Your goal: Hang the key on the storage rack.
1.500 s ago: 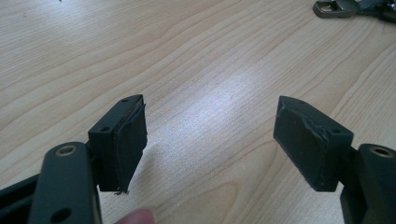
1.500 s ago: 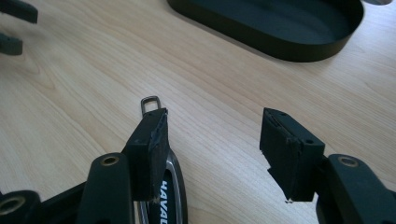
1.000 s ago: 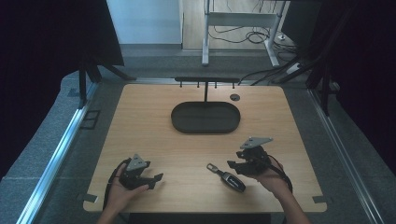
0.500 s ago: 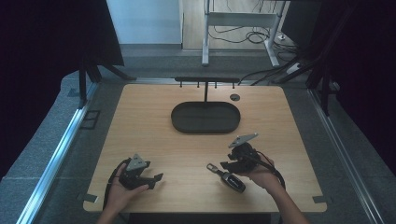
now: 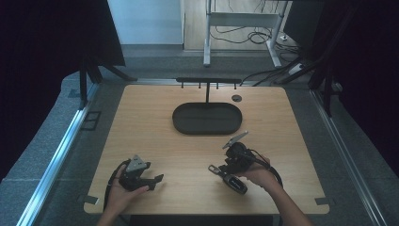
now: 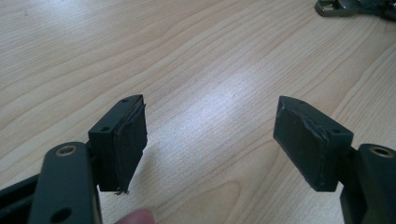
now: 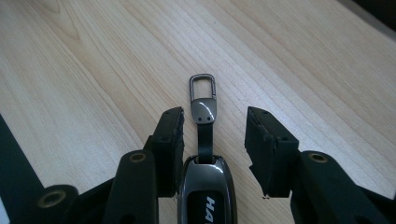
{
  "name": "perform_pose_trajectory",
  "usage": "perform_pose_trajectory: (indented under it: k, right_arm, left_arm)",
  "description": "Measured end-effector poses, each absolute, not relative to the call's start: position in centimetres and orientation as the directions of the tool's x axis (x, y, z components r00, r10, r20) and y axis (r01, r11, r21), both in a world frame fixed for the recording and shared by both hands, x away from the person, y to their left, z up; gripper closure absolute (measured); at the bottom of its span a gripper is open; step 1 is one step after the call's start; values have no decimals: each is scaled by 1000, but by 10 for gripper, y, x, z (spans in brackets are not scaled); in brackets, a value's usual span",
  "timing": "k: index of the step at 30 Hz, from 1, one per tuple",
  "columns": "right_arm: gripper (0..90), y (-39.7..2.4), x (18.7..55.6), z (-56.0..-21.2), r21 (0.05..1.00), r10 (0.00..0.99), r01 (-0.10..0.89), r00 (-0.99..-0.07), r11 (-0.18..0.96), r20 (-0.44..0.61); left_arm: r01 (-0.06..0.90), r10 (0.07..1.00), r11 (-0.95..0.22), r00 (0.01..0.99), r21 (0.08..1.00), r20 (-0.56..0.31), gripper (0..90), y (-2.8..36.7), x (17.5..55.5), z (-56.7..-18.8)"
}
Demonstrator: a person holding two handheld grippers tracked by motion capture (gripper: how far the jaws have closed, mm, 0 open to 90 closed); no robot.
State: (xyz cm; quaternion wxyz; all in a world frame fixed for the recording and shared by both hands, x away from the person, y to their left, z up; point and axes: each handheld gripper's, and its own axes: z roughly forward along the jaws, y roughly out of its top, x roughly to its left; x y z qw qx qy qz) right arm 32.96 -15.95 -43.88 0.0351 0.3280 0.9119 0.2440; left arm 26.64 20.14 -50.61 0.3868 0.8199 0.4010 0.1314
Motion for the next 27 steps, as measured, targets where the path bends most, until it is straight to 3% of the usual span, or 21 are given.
perform_pose_trajectory:
  k: [13, 27]
  right_arm:
    - [645, -140, 339, -457, 327, 607, 603, -788, 728, 102]
    - [642, -138, 343, -468, 286, 609, 609, -787, 740, 101]
  left_arm:
    - [555, 755, -377, 648, 742, -101, 262, 201, 265, -505]
    - [555, 754, -382, 650, 739, -99, 262, 200, 265, -506]
